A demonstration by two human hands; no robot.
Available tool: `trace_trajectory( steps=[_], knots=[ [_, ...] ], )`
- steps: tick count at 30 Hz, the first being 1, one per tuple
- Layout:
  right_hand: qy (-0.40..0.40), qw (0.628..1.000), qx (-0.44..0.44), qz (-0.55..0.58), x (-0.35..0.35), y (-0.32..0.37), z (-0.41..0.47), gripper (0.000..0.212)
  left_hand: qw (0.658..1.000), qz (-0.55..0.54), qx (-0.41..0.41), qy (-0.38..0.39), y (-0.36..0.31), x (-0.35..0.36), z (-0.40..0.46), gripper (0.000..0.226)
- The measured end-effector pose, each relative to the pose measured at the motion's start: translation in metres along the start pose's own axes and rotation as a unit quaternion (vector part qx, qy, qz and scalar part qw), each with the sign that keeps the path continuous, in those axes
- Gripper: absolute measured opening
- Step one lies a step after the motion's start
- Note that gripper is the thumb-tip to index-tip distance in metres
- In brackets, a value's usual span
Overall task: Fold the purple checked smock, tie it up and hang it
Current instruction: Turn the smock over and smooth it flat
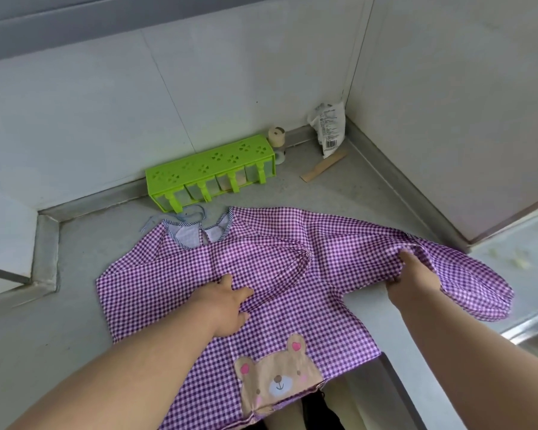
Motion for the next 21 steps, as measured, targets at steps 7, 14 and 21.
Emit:
trace_trajectory(
  steps=[7, 14, 21],
  knots=[
    [0.003, 0.983, 0.093, 0.155, 0.038, 0.000, -0.022, 0.045, 0.999, -0.026, 0.010, -0.017, 0.001, 0.003, -0.001, 0.065],
    [-0.041, 0.984, -0.169, -0.038, 0.095, 0.062, -0.097, 0.023, 0.997, -0.055, 0.027, -0.047, 0.007, 0.004, -0.007, 0.065],
    [0.230, 0.542, -0.595, -0.547, 0.222, -0.004, -0.193, 0.029, 0.986, -0.132, 0.037, -0.092, 0.021, 0.009, -0.006, 0.072]
  ],
)
Point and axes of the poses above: each hand's wrist, its own z-axis towards the middle knuckle, its own x-axis out of the palm, y = z × x, the point moved 9 cm from there along z, towards the middle knuckle, and after that the axes turned 3 degrees about y, right-handed, at the moved point
